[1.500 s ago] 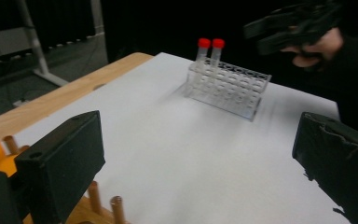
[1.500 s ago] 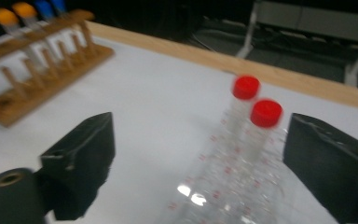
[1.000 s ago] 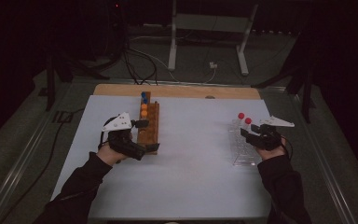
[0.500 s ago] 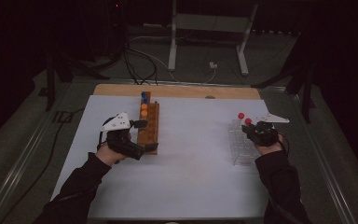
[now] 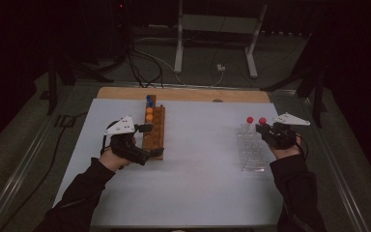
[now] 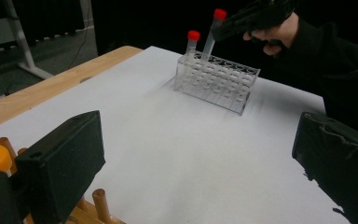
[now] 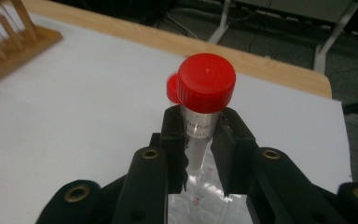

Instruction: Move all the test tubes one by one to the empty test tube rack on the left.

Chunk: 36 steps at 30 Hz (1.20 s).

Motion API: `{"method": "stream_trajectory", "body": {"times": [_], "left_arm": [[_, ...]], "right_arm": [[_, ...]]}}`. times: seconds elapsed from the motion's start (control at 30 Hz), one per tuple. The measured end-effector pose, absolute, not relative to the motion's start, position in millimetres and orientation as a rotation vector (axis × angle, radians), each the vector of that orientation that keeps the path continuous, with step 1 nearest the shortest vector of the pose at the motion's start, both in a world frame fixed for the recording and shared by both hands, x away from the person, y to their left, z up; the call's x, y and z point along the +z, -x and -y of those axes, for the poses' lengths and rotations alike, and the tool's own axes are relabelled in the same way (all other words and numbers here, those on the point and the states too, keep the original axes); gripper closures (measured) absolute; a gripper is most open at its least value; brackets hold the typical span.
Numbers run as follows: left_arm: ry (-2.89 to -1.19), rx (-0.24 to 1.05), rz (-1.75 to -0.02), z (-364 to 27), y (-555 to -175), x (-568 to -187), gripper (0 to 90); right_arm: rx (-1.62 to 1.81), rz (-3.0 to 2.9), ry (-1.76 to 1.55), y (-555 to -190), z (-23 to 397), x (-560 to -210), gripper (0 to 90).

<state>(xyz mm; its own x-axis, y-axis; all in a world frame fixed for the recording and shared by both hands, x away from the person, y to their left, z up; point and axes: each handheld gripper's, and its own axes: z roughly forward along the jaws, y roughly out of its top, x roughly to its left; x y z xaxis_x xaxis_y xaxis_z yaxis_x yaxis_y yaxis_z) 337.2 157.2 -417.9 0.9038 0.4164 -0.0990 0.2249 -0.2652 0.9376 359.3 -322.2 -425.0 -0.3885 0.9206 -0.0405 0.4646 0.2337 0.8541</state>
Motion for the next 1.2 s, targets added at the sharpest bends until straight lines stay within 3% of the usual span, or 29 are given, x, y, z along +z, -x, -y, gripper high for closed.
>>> {"method": "stream_trajectory", "body": {"times": [0.3, 1.2], "left_arm": [[-1.859, 0.182, -0.469, -155.3, -335.9, -416.3, 3.1], [-1.888, 0.123, -0.415, -132.1, -331.6, -410.4, 3.4]], "right_arm": [[1.114, -1.962, -1.201, -340.7, 311.8, -406.5, 74.4], [1.209, -2.257, -0.921, -306.3, 220.2, -419.9, 74.5]]}}
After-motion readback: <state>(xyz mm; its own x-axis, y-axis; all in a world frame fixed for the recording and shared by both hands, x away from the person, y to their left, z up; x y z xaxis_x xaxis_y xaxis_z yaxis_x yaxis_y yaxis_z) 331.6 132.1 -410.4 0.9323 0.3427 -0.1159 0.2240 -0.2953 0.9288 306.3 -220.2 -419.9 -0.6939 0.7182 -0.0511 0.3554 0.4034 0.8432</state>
